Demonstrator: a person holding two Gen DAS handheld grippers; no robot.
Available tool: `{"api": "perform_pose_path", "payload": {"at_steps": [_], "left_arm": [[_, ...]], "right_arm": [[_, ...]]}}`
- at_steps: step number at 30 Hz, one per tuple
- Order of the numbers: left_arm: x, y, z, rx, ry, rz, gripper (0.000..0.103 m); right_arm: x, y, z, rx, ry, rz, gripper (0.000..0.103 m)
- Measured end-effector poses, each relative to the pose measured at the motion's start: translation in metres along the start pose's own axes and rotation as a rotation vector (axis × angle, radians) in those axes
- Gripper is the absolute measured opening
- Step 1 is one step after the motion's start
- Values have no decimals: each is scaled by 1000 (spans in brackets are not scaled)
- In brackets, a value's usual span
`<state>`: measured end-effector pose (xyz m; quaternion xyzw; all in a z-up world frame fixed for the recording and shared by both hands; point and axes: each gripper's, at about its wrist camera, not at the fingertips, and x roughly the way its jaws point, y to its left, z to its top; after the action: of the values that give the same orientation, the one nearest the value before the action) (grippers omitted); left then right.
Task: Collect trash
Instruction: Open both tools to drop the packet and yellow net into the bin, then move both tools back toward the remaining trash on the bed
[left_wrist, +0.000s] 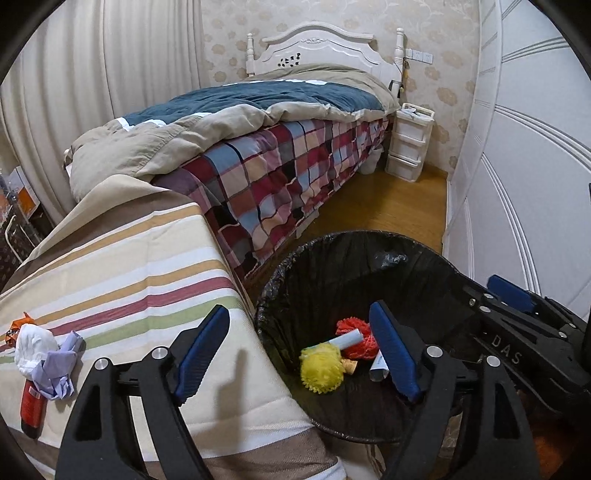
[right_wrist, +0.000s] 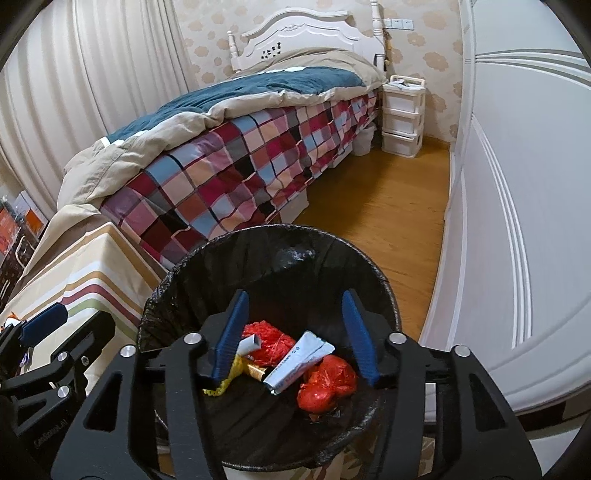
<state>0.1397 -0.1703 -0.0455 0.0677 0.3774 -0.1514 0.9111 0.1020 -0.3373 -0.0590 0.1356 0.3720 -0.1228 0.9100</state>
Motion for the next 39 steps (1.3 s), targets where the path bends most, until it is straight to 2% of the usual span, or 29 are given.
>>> {"api": "perform_pose_path", "payload": {"at_steps": [9,18,25,39], "left_arm": [[-14,11,-9,2,-10,26,82],[-33,33,-24,-24,-14,61,82],[-51,66,-41,-71,-9,112,82],[-80,133,-73,-177,4,234,82]], "right_arm": [[-12,4,-9,-6,6,-6,66],[-30,21,-26,-20,16,16,69],[-42,42,-35,-51,22,53,71],[-53,115,-56,-175,53,168,72]]}}
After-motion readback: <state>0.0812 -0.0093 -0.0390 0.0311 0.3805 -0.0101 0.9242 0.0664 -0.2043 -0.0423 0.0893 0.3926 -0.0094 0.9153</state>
